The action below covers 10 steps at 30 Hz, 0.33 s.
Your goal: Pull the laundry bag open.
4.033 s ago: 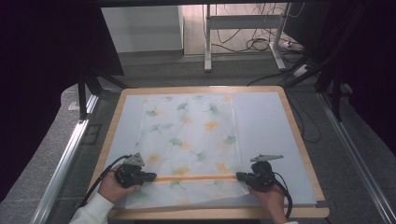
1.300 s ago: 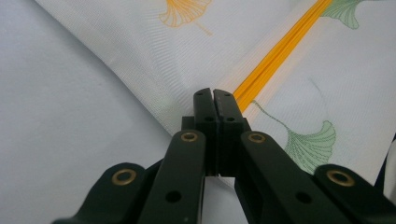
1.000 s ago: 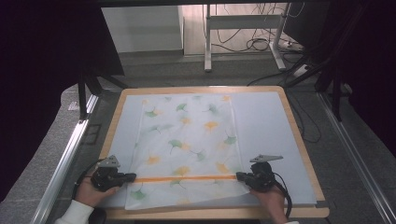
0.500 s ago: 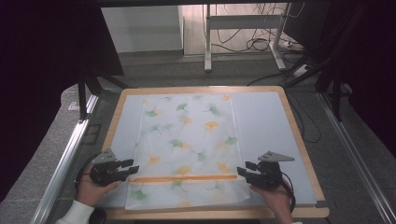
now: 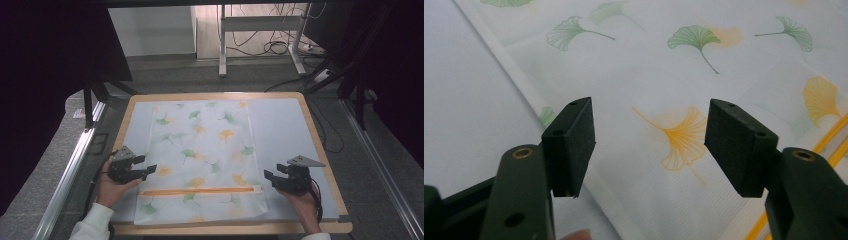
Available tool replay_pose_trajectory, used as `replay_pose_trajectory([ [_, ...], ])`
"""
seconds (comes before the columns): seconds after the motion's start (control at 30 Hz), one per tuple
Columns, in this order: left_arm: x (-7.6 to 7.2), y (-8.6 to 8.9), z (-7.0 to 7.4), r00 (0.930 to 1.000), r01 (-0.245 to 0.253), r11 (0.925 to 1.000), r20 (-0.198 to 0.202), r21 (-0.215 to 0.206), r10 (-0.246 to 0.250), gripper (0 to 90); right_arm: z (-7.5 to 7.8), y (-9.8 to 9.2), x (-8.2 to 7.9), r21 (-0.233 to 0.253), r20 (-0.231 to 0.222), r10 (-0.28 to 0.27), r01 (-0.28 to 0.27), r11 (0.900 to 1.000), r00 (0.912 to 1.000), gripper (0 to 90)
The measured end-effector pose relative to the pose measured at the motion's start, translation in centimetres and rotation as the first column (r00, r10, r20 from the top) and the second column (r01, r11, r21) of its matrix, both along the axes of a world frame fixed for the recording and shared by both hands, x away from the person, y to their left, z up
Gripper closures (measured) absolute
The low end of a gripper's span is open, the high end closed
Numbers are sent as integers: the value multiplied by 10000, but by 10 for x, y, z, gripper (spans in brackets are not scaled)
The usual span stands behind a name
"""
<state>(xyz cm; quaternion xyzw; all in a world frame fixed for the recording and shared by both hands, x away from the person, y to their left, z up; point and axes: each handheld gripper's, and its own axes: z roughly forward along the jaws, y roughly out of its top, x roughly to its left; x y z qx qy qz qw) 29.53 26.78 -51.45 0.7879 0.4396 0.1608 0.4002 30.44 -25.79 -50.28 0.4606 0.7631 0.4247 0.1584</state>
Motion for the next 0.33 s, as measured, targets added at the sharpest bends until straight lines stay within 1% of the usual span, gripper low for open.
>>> replay_pose_trajectory([
  [0.13, -2, 1, -2, 10000, 24, 10000, 34, 39, -24, 372, 1, -4, -1, 195, -96, -179, 181, 9996, 9998, 368],
  [0.2, -3, 1, -2, 10000, 53, 10000, 71, 43, -53, 367, 1, -4, -1, 152, -138, -220, 222, 9996, 9997, 361],
  [0.33, -2, 0, -3, 9999, 58, 10000, 126, 36, -59, 341, 0, -1, -2, -28, -37, -195, 195, 9998, 9998, 340],
])
